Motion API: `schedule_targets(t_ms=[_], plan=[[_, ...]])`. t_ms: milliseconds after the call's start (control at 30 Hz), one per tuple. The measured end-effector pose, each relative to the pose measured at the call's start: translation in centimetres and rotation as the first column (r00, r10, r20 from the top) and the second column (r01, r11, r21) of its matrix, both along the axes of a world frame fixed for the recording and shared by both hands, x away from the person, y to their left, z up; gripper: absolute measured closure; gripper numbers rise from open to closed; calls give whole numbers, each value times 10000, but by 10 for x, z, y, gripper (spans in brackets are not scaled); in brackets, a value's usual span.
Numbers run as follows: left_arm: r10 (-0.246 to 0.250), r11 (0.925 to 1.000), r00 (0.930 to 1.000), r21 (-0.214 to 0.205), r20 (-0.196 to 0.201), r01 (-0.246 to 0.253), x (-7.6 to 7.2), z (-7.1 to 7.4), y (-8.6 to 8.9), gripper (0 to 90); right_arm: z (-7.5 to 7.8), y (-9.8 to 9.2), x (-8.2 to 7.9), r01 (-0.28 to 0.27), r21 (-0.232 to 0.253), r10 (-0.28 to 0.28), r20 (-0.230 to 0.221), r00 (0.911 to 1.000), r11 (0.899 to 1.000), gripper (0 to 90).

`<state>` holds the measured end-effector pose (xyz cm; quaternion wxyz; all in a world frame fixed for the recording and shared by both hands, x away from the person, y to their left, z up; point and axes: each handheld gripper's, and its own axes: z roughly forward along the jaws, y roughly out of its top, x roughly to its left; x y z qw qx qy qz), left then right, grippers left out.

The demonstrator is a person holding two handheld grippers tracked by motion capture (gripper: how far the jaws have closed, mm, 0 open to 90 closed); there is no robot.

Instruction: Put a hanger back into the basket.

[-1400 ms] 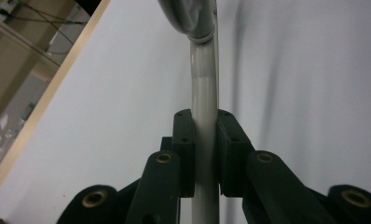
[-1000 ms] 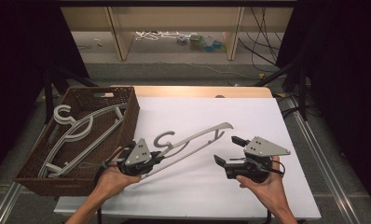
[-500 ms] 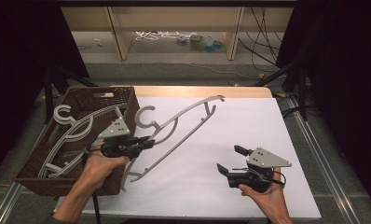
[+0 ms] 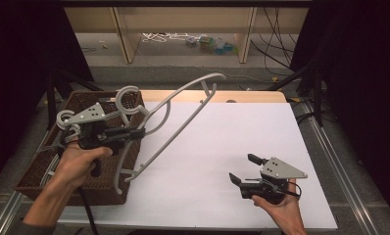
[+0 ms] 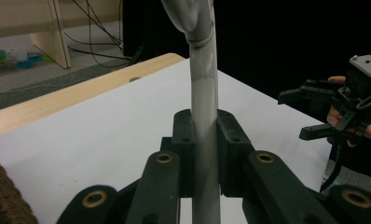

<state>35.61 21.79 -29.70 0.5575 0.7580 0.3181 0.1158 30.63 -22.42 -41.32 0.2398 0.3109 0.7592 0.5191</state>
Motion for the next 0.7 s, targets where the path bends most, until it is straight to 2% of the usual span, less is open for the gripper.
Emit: schedule_targets(t_ms=[67,133,233,267,367,400,433,533,600,667,700], plan=[[198,9997,9998,-159,12,-197,1,9,11,796,0,-1,0,9,16,-9,28,10000,10000,164],[451,9990,9990,-40,40,-450,2,14,19,796,0,-1,0,19,6,-19,23,10000,10000,164],[716,9973,9974,-145,-59,-717,5,19,31,796,0,-1,-1,2,22,-2,11,10000,10000,164],[716,9973,9974,-145,-59,-717,5,19,31,796,-1,-1,-2,13,46,-12,-168,9999,10000,164],[1106,9938,9938,-54,-58,-1106,6,25,47,796,-1,-2,-1,18,-29,-18,-70,10000,10000,164],[1106,9938,9938,-54,-58,-1106,6,25,47,796,-2,-1,-1,-66,128,68,-200,9998,9999,164],[1303,9915,9915,35,-69,-1303,7,27,54,796,-1,-3,-1,16,-147,-18,-112,9999,9999,164],[1547,9879,9879,77,-91,-1546,9,30,63,796,-2,-3,-1,-31,-125,28,-172,9998,9999,164],[1892,9818,9819,186,-62,-1890,11,32,77,796,-2,-2,0,-2,-83,1,-95,10000,10000,164],[1960,9804,9806,209,-24,-1959,12,33,80,796,-2,-2,0,-83,-149,81,-163,9998,9999,164],[2129,9769,9770,182,79,-2130,13,33,85,796,-2,-2,0,-83,-149,81,-163,9998,9999,164]])
